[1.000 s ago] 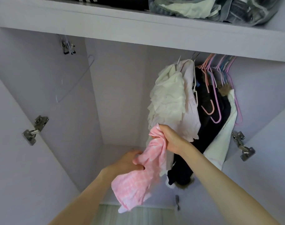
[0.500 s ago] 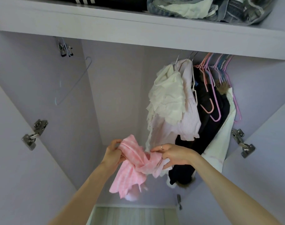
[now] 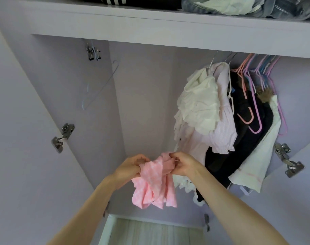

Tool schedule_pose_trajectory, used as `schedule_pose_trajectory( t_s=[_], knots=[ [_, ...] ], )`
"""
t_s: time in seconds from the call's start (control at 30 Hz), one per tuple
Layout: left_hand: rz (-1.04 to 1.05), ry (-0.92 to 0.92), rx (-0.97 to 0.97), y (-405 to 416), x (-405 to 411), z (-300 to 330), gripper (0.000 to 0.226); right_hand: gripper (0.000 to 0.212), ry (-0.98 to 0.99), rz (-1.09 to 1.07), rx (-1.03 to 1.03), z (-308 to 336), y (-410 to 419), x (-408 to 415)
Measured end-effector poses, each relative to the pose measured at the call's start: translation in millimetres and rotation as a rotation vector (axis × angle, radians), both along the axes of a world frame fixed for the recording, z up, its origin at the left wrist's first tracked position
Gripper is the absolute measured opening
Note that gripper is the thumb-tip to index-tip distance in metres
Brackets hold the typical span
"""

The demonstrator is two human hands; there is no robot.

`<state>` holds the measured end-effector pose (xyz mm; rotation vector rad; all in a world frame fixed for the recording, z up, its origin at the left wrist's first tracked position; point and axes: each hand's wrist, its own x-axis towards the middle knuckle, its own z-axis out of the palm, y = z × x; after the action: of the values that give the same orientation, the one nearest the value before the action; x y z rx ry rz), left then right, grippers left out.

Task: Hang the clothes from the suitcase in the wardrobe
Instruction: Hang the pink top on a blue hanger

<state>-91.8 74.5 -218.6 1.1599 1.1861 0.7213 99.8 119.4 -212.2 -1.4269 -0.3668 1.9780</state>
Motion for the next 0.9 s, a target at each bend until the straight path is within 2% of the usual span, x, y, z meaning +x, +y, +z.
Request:
schedule_pose_trajectory(
  t_s=[0.07,0.17,0.23,0.3,0.33,0.4,0.5,0.53,0.63,0.73,0.9],
  knots=[
    [-0.114,0.091,-0.104,-5.0,-10.7,-9.7,0.033,0.035,-0.156,0.074,0.118,1.8,4.2,2.7],
    [-0.237,0.192,-0.206,-12.4,-13.4,-18.3,0.026,0.031,-0.57,0.335,0.355,7.6,4.8,7.0],
    [-0.089,0.238,-0.144,-12.5,-6.1,-16.8,0.023,0.027,-0.74,0.576,0.51,15.5,2.5,10.4],
    [0.128,0.203,-0.083,-10.2,2.0,-10.2,0.024,0.015,-0.853,0.797,0.615,24.0,-0.3,13.3],
    [0.194,0.161,-0.056,-8.3,4.7,-6.2,0.03,0.021,-0.909,0.868,0.662,29.2,-2.2,14.4],
    [0.179,0.101,-0.007,-5.1,7.2,0.3,0.045,0.006,-0.943,0.947,0.71,38.1,-6.9,14.7],
    [0.02,0.076,0.034,-5.7,14.7,9.8,0.053,0.039,-0.99,1.024,0.777,45.5,-15.2,13.5],
    [-0.025,0.057,0.026,-5.8,19.1,9.4,0.053,0.04,-0.995,1.042,0.796,46.6,-20.2,13.1],
    [-0.07,0.012,-0.015,-8.3,25.4,2.4,0.048,0.014,-1.009,1.125,0.842,42.5,-28.0,13.2],
    [-0.106,-0.014,-0.083,-9.8,29.0,-5.7,0.054,0.02,-1.019,1.118,0.896,42.6,-33.4,18.4],
    [-0.222,-0.151,-0.275,-4.8,28.4,-17.7,0.104,0.021,-0.983,1.086,0.863,49.2,-35.2,23.9]
  ],
)
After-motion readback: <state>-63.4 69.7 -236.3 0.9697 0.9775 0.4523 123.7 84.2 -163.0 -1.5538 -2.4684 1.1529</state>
